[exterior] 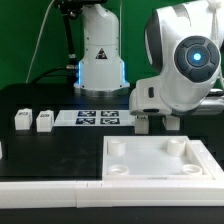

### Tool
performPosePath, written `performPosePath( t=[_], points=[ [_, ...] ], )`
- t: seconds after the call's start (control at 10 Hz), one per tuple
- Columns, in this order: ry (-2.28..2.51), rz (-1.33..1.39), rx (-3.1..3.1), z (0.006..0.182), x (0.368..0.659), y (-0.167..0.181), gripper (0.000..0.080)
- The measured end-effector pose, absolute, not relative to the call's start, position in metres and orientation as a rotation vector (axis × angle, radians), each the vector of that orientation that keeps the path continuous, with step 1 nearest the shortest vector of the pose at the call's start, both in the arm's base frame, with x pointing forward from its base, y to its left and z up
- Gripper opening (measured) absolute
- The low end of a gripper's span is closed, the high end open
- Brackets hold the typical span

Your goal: Assemble one leg

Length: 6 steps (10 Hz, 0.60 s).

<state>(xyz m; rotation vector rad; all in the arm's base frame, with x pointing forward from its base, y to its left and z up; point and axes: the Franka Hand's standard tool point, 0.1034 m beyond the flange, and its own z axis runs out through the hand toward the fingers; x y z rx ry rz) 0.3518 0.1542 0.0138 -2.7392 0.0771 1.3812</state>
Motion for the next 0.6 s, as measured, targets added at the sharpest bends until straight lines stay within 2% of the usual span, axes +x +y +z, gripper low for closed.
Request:
performPosePath(
  t=[0.4,0.6],
  points=[
    [0.076,1.385,-2.737,0.017,0.352,0.154,0.0287],
    [0.063,1.399,-2.729,0.058,0.361,0.15,0.0288]
  ],
)
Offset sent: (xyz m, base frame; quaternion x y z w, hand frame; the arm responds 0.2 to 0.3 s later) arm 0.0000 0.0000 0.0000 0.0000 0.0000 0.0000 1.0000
